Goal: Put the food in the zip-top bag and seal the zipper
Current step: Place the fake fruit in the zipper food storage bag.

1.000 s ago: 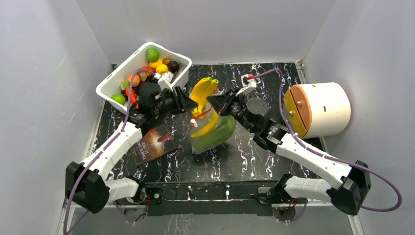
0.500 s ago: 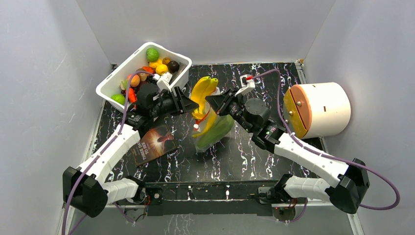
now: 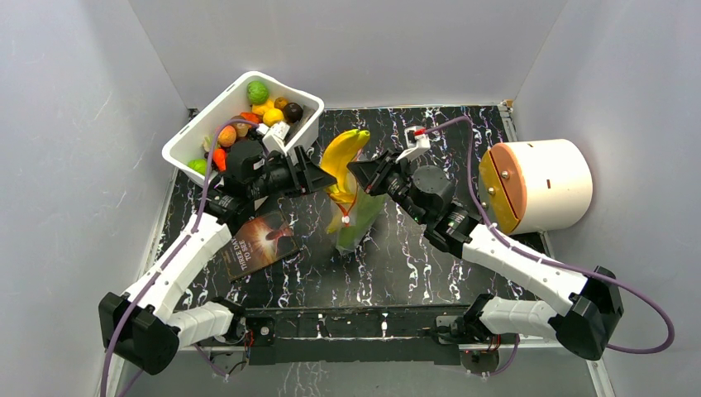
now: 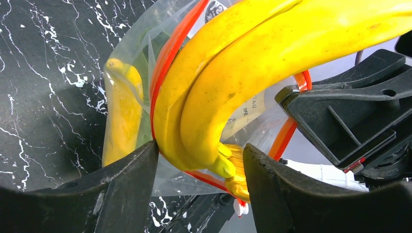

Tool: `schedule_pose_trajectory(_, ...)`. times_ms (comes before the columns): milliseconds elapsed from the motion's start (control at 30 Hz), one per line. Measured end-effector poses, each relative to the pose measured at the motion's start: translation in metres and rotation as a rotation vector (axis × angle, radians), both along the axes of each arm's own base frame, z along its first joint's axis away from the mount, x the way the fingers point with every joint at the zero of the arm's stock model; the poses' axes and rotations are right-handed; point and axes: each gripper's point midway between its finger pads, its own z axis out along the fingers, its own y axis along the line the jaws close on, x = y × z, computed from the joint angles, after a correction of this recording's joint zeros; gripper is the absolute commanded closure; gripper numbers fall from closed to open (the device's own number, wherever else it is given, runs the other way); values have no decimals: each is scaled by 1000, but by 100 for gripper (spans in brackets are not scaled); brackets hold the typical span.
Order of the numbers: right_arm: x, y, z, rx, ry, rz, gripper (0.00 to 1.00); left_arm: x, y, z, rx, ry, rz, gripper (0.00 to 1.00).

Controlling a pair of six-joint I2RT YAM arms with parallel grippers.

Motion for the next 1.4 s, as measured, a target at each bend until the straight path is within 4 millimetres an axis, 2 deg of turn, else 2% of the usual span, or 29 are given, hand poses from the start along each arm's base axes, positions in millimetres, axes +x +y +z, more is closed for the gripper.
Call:
schedule_pose_trajectory(67, 0, -1, 1, -1, -2, 0, 100, -2, 1, 0, 10, 1, -1, 46)
schedule_pose_trajectory(333, -4, -5, 10, 11, -25, -1, 100, -2, 3, 17, 23, -42, -8, 81)
schedule_pose_trajectory(567, -5, -4, 9, 24, -23, 4, 100, -4, -4, 34, -52, -61, -36, 95)
schedule_pose_trajectory(667, -5, -4, 5, 46, -10, 5, 100, -6, -9, 40, -113, -60, -43, 97)
schedule_pose_trajectory(967, -12, -9, 14, 182, -1, 7, 100, -11, -15, 30, -201, 3, -57, 97)
schedule_pose_trajectory(1067, -14, -10, 20, 212, -5, 14, 100, -11, -13, 24, -172, -3, -56, 97)
schedule_pose_trajectory(1300, -21, -8, 31, 261, -8, 51, 100, -10, 1, -9, -10, 31, -16, 98)
schedule_pose_trajectory(1400, -22, -7, 32, 261, -7, 59, 100, -6, 9, -12, 69, 24, 12, 98)
